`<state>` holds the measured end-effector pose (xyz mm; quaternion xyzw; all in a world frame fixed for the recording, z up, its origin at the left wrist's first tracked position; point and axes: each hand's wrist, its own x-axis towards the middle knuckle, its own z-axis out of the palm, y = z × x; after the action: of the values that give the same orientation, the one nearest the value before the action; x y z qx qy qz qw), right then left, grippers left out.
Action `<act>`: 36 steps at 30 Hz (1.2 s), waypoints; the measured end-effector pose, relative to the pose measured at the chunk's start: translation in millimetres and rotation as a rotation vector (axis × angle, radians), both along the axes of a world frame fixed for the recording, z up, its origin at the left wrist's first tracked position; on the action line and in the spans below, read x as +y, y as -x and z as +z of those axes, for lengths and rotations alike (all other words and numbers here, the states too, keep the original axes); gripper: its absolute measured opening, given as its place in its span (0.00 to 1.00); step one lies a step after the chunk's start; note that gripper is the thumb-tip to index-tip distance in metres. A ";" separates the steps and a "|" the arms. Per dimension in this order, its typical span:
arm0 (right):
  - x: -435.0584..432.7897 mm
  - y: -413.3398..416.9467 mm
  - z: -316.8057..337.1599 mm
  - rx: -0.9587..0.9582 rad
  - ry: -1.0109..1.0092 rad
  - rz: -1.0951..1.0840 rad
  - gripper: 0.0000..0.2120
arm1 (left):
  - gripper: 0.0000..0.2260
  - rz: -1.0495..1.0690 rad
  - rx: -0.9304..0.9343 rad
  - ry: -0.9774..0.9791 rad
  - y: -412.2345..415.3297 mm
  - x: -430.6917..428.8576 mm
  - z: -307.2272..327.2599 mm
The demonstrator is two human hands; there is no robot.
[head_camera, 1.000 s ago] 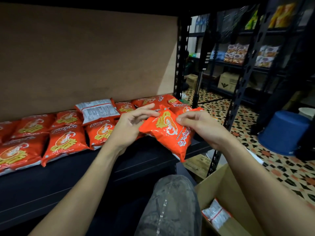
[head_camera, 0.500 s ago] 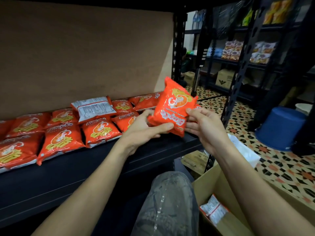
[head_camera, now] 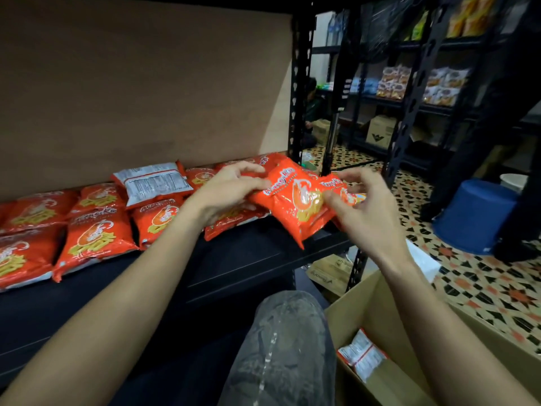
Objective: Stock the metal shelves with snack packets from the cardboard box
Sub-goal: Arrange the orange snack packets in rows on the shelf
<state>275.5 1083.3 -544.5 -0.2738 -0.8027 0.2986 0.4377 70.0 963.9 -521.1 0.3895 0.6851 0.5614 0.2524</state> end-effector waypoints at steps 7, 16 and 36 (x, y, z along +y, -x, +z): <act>-7.6 21.0 -30.0 -0.354 -0.274 0.082 0.20 | 0.06 -0.033 0.458 0.182 5.7 26.9 -15.1; -16.0 23.6 -40.2 -0.463 -0.251 0.034 0.20 | 0.16 -0.015 1.029 0.279 8.8 27.4 -23.0; -24.3 42.8 -19.6 -0.667 -0.291 -0.005 0.23 | 0.21 -0.020 0.952 0.330 24.8 34.2 -32.2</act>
<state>232.7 1059.0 -564.0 -0.2928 -0.9348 0.0744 0.1867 45.2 998.1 -553.3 0.5637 0.8001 0.2035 -0.0246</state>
